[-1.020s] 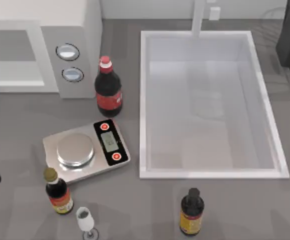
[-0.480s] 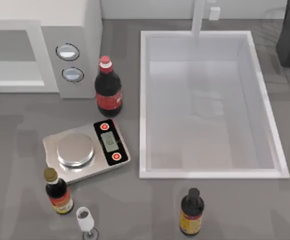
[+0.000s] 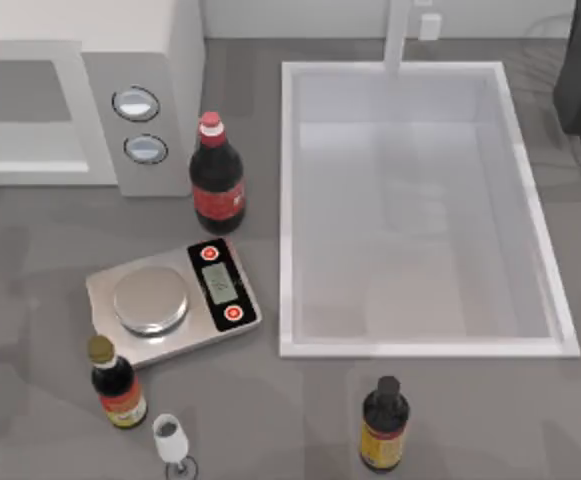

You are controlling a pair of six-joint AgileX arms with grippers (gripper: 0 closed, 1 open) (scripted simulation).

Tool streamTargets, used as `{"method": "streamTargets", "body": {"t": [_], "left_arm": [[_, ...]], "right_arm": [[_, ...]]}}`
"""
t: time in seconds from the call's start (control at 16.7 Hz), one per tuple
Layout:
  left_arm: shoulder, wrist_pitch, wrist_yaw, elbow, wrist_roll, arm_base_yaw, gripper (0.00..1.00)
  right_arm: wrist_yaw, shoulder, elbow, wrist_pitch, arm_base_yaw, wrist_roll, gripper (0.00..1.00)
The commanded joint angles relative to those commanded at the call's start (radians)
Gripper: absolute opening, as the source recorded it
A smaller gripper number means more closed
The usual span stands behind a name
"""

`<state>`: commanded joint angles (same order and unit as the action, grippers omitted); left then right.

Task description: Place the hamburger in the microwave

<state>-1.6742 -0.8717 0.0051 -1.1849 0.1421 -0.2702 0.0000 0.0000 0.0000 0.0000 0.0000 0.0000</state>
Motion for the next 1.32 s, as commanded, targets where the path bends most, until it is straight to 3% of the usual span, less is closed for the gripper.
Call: {"method": "streamTargets", "body": {"t": [0.3, 0.6, 0.66, 1.32], "left_arm": [[-0.219, -0.135, -0.002, -0.158, 0.016, -0.044, 1.00], [-0.237, -0.148, -0.002, -0.171, 0.017, -0.047, 1.00], [-0.211, -0.155, 0.005, -0.144, 0.016, 0.006, 1.00], [-0.266, -0.004, -0.002, -0.057, 0.043, -0.073, 1.00]], "right_arm": [[0.000, 0.000, 0.000, 0.000, 0.000, 0.000, 1.00], [0.000, 0.000, 0.000, 0.000, 0.000, 0.000, 1.00], [0.000, 0.000, 0.000, 0.000, 0.000, 0.000, 1.00], [0.000, 0.000, 0.000, 0.000, 0.000, 0.000, 1.00]]}}
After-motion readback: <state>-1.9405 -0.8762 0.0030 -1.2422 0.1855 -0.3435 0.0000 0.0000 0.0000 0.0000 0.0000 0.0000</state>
